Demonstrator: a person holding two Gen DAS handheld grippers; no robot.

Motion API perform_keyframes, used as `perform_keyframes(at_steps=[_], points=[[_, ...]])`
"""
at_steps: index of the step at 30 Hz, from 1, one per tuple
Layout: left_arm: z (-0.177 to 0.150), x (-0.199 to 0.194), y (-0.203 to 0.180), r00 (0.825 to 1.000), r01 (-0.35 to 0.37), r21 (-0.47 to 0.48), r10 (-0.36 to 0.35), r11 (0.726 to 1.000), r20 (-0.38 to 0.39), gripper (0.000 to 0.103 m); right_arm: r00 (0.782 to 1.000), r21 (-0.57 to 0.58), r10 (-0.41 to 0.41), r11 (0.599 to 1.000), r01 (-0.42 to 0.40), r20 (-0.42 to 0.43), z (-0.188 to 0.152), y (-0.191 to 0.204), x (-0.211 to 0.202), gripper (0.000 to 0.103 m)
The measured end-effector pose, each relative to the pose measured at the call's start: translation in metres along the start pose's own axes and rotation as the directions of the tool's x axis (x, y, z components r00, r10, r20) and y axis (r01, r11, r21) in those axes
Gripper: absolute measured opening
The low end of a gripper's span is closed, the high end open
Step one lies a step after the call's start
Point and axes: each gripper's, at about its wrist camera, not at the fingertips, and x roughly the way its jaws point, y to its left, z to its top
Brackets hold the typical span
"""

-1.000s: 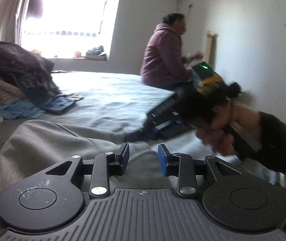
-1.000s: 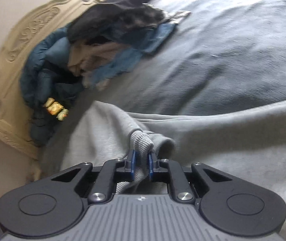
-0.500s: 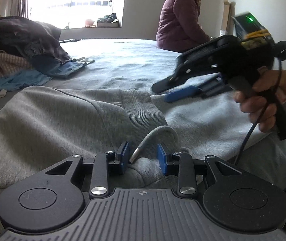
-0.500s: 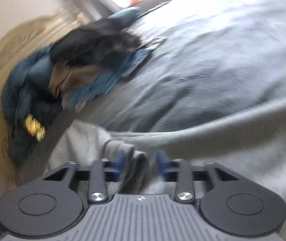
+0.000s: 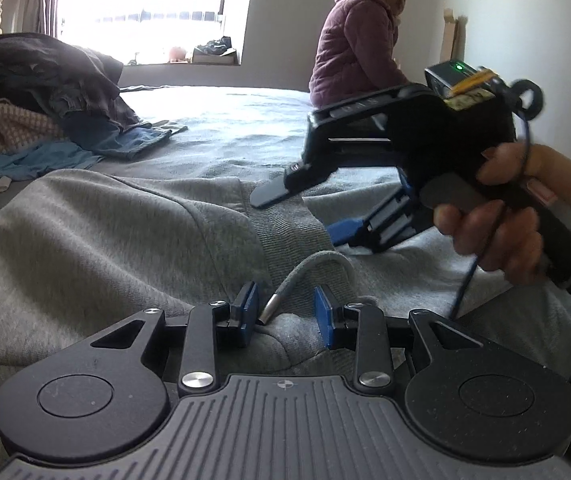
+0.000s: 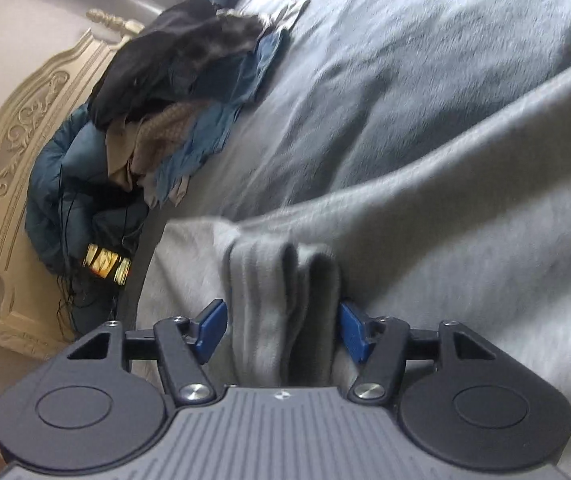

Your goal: Fold clothes

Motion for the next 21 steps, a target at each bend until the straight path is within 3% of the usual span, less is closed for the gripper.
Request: perform_keyframes(at_steps=[6,10,13,16,17,21], points=[[-0.001,-0.001,0.002,1.0,0.011,-0.017,-0.01,1.0,0.006,0.031,1.0,-0.01,0.015,1.0,-0.015,-0.016,-0.016,0.007,0.005,0.063],[-0.002,-0.001,0.002,1.0,0.011,-0.028,-0.011,1.0,0.009,0.031,1.0,-0.098,0.008,0.995,-0.01,-0.018,-0.033,0.02,0.005,0.062],[-0.003,-0.001,0.0,1.0,0.009,-0.011,-0.009,1.0,0.008,0.031,1.0,-0.103,0.028,0.994,-0.029,-0.014,-0.042,0.018,-0.002,0.057],[-0.002,-0.001,-0.001,1.0,0.004,-0.009,-0.004,1.0,0.007,0.031,0.999,-0.06,0.037,0.998,-0.037,0.011,-0.043,0.009,0.001,0.047],[-0.001,-0.001,0.0,1.0,0.003,-0.02,-0.003,1.0,0.007,0.031,0.999,-0.052,0.041,0.998,-0.039,0.023,-0.044,0.008,0.001,0.036],[0.003,-0.012,-0.007,1.0,-0.013,-0.03,0.014,0.999,0.026,0.031,0.995,-0.085,0.06,0.995,-0.053,0.076,-0.05,0.011,-0.008,0.026]])
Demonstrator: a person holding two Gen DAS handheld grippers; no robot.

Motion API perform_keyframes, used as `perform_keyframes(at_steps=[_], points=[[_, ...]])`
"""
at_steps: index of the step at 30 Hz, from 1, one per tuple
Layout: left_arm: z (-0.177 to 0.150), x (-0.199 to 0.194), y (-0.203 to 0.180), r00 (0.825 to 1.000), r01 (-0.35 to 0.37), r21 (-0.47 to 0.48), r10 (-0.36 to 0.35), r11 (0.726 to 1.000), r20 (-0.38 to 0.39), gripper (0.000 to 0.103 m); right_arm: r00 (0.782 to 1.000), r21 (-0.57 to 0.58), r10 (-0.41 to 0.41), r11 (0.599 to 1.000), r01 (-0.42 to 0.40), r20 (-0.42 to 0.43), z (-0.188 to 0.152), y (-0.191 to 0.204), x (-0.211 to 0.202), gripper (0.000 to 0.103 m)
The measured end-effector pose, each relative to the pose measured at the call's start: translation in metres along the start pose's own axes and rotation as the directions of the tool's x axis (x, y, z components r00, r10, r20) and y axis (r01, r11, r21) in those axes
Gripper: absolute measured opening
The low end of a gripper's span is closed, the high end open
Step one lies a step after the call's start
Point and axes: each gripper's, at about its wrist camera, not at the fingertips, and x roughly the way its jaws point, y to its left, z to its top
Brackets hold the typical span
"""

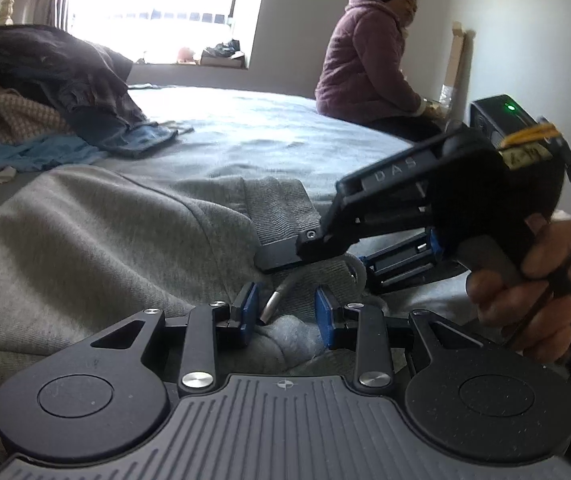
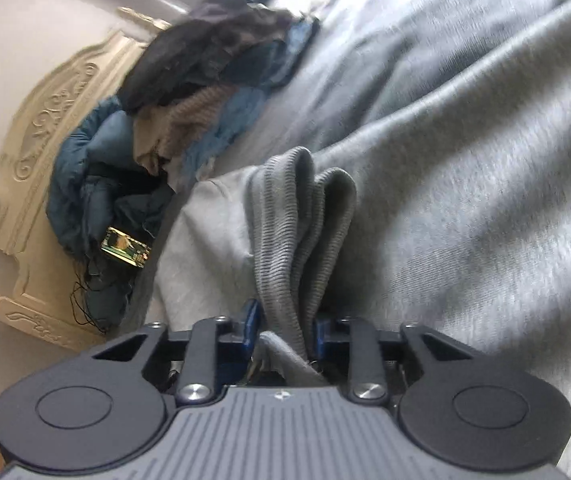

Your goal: Fold clothes

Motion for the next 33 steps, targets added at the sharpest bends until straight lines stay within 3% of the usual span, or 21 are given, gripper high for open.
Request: perform_keyframes(at_steps=[6,13,19,23,26,29,33], points=[[0.017,0.002,-0.019,1.0,0.017,0.001,-0.017,1.0,-0.021,0.031,0.999,-0.082,-0.029,0.996,0.032,0.033,0.007,0.014,-0.026,0.024],[0.029,0.004,-0.038,0.995,0.104,-0.047,-0.104,0.993,0.013,0.033,0.993,-0.105,-0.077,0.991,0.086,0.087,0.025,0.011,-0.073,0.022],[0.015,-0.013,-0.036,0.993,0.111,0.018,-0.11,0.994,-0.029,0.033,0.982,-0.106,-0.147,0.982,0.159,0.118,0.044,0.002,-0.099,0.021],[-0.004,-0.036,-0.036,0.999,0.017,0.185,-0.01,0.983,-0.039,0.033,0.976,-0.086,-0.172,0.979,0.184,0.131,0.053,-0.008,-0.109,0.021],[-0.02,-0.055,-0.041,0.993,-0.114,0.34,0.12,0.934,0.002,0.034,0.976,-0.081,-0.172,0.98,0.183,0.135,0.056,-0.012,-0.111,0.021],[-0.029,-0.069,-0.042,0.973,-0.23,0.405,0.221,0.885,0.07,0.04,0.975,-0.088,-0.17,0.979,0.184,0.141,0.059,-0.01,-0.113,0.021],[-0.035,-0.068,-0.036,0.931,-0.362,0.418,0.343,0.833,0.124,0.05,0.972,-0.087,-0.175,0.978,0.19,0.159,0.062,-0.009,-0.12,0.021]])
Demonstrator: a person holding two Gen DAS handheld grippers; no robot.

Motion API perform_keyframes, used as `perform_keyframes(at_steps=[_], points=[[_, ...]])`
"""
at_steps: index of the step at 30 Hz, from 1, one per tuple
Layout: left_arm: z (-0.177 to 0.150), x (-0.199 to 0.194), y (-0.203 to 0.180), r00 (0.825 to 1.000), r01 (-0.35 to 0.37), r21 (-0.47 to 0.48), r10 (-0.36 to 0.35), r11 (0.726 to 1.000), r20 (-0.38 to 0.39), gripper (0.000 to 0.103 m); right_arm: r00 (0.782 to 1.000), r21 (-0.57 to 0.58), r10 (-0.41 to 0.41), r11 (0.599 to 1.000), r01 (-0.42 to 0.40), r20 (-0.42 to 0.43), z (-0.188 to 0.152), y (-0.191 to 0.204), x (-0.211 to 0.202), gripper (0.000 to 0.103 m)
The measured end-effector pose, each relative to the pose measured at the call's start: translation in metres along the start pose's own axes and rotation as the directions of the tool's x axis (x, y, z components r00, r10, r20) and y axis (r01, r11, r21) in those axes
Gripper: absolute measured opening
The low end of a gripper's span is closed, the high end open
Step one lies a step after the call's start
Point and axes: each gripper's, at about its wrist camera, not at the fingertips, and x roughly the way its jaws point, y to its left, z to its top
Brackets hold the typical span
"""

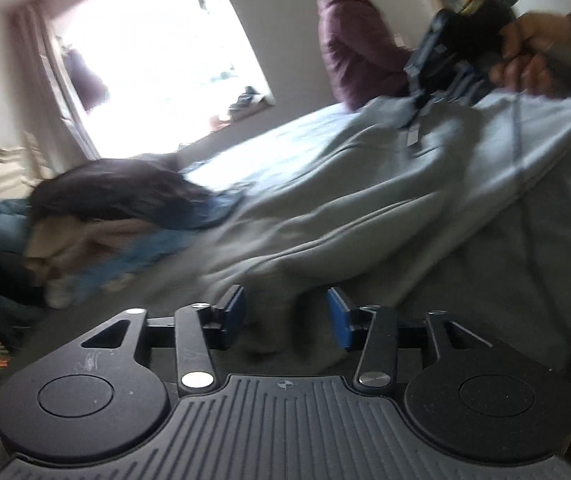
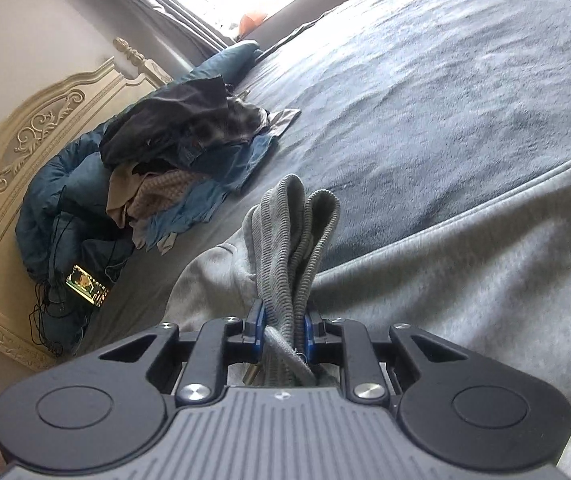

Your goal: Fold clothes

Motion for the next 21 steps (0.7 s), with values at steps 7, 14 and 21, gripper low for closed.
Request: perform_keyframes(at_steps=[7,14,21], points=[[-0.009,0.047,0.002,0.996,-0.019,-0.036,0.016,0.999,-0.093,0.05,0.999,-0.003,-0.027,1.0,0.028,0.038,0.006,-0.005,-0.019,0.021],[-0.012,0.048,-0.003,0.995,-0.028,-0.033,0.025,0.999,-0.1,0.05,0.992,0.007,-0.078,0.997,0.077,0.098,0.012,-0.024,-0.05,0.02],[-0.005,0.04,-0.025,0.998,-0.002,0.075,0.007,0.997,-0.064,0.05,0.982,0.032,-0.144,0.989,0.141,0.123,0.008,-0.05,-0.068,0.02]])
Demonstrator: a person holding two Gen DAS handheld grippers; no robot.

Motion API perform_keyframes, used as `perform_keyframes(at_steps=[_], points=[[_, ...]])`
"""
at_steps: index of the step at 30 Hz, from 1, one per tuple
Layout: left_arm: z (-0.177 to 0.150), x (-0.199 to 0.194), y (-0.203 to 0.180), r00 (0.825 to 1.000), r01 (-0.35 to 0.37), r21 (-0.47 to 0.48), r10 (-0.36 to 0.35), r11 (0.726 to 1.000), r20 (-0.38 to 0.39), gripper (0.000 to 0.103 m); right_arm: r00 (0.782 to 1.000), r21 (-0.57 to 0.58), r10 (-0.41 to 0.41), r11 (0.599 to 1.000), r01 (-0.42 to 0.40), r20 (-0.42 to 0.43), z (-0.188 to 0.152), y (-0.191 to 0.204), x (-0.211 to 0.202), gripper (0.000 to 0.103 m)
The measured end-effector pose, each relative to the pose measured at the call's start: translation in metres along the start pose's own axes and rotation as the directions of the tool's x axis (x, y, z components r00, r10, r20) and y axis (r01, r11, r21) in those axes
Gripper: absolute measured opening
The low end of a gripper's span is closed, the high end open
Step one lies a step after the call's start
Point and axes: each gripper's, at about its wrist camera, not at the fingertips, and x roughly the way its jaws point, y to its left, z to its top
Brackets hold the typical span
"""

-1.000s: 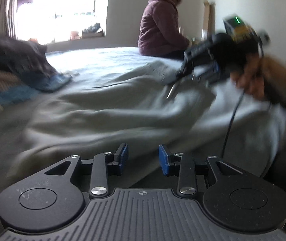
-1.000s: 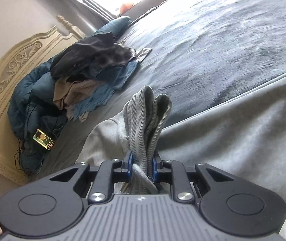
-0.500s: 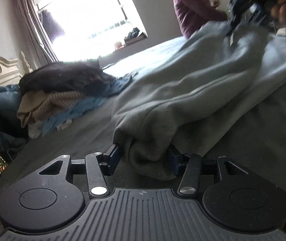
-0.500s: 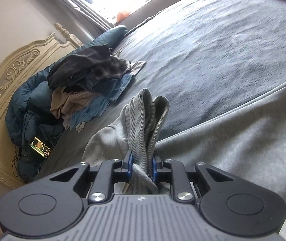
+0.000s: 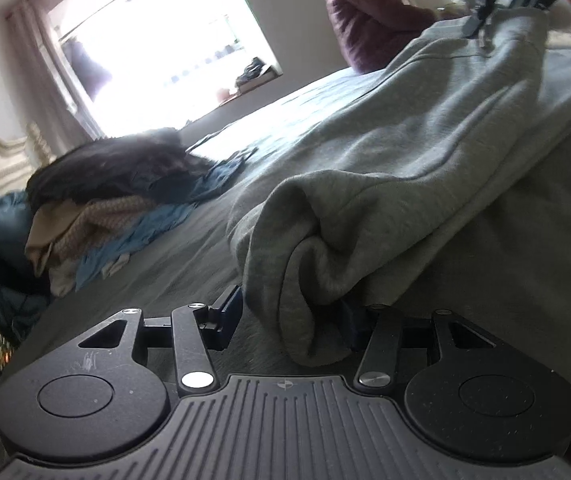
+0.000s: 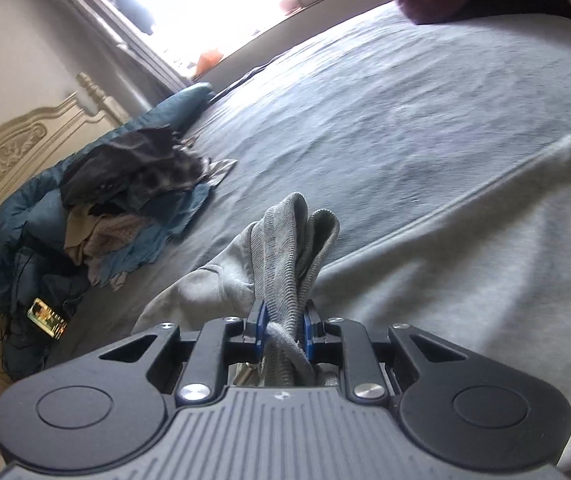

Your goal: Fold clothes

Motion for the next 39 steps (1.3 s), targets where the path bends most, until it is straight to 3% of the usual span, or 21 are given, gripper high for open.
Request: perform_keyframes(at_steps=[13,21,39], points=[[0.015,-0.001,-0.026,0.999,0.022,0.189,-0.028,0.982,0.029,0.049,0.995,0.015,-0.076,0.997,0.075,0.063,0.023,-0.053,-0.032,0.019],[0.017,-0.009,-0.047,0.997,0.005,0.332,-0.028,0.943,0.065,0.049,0.987,0.035,-0.13,0.991,0.127,0.098,0.035,-0.083,-0.058,0.019],[0.028,-0.013,-0.078,0.993,0.069,0.425,-0.103,0.903,0.059,0.049,0.974,0.122,-0.192,0.977,0.177,0.118,0.031,-0.151,-0.086,0.018]])
